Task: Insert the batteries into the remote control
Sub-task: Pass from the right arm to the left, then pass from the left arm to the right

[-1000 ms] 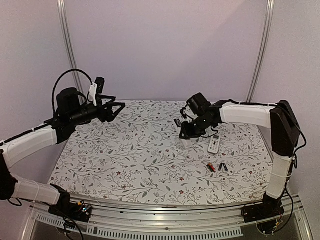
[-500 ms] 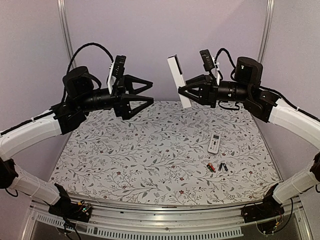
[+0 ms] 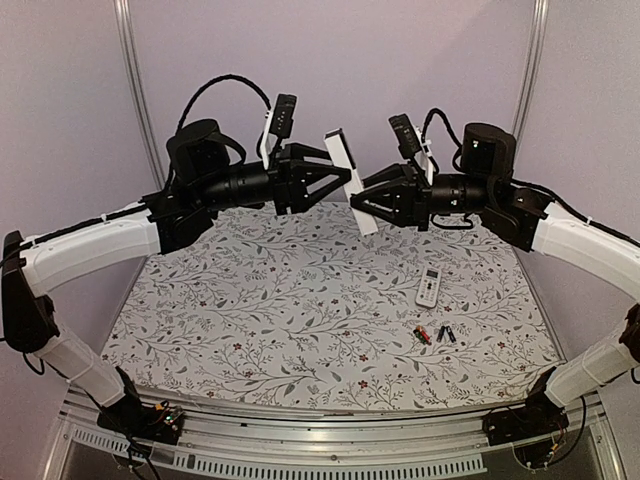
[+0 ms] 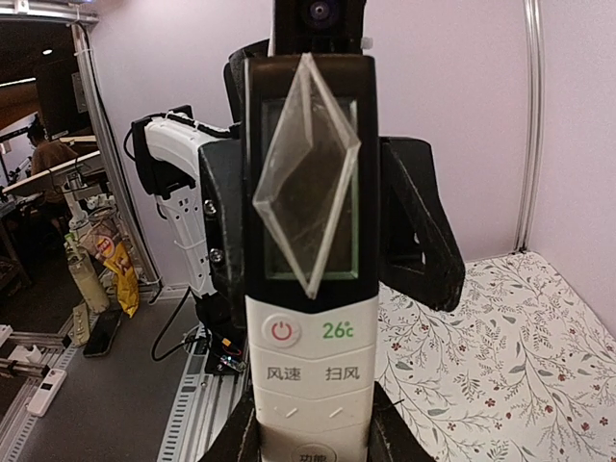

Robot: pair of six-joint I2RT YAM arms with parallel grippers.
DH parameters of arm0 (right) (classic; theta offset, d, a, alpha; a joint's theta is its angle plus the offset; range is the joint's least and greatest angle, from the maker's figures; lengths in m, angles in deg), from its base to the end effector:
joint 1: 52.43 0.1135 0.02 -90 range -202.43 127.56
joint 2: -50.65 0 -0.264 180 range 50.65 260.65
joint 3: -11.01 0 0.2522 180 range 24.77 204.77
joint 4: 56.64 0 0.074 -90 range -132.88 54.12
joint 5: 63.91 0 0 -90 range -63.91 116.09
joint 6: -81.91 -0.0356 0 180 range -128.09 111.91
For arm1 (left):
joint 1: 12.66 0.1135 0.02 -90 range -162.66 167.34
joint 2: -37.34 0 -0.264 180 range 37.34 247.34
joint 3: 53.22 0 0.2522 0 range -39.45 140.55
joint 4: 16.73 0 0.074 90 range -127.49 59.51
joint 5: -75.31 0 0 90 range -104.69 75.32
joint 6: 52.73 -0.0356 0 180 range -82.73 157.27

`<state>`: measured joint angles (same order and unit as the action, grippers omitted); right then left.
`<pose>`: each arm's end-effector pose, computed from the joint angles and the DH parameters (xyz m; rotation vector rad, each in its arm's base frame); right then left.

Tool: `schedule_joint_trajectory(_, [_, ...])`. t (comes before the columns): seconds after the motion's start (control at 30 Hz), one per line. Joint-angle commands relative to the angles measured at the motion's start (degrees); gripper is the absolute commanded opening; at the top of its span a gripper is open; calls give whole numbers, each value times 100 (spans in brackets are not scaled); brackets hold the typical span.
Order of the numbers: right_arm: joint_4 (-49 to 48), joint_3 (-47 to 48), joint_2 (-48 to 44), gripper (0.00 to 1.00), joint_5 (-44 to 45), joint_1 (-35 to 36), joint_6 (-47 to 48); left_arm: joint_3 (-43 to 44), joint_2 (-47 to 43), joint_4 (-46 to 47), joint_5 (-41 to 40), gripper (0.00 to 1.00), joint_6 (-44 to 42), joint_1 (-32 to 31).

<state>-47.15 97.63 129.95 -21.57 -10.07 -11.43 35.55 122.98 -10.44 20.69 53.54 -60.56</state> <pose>0.2180 0.2344 0.4013 -1.1857 1.2918 1.2601 0.2216 -0.2760 0.4074 0.9407 1.2745 -1.3296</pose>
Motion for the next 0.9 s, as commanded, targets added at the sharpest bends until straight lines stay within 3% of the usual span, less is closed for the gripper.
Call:
schedule_joint_trajectory(0.0, [26, -71, -3, 0, -51, 35, 131, 146, 13, 317, -124, 51, 281, -89])
schedule_joint_trajectory(0.2, [49, -70, -18, 0, -25, 33, 178, 146, 63, 155, -70, 23, 291, -201])
schedule_joint_trajectory(0.3, [123, -34, -29, 0, 63, 34, 214, 104, 22, 244, -73, 1, 430, -212])
schedule_joint_trajectory(0.33, [168, -21, -36, 2, 165, 34, 239, 52, -25, 306, -173, 0, 499, -218])
schedule_joint_trajectory(0.4, [229, -17, -91, 18, 574, 35, 250, -148, -176, 571, -546, 0, 703, -229])
schedule_joint_trajectory(0.5, [304, -41, -209, 72, 1739, 39, 180, -444, -389, 757, -1573, 0, 1121, -242])
schedule_joint_trajectory(0.57, [382, -36, -267, 96, 2724, 172, 105, -502, -468, 468, -2450, 0, 1433, -253])
schedule_joint_trajectory(0.67, [233, -162, -301, 99, 4094, 629, 236, -520, -517, 89, -3179, 0, 1649, -255])
schedule_joint_trajectory(0.87, [413, 157, 167, 99, 5781, 1247, 944, -452, -423, -182, -3311, 0, 1851, -264])
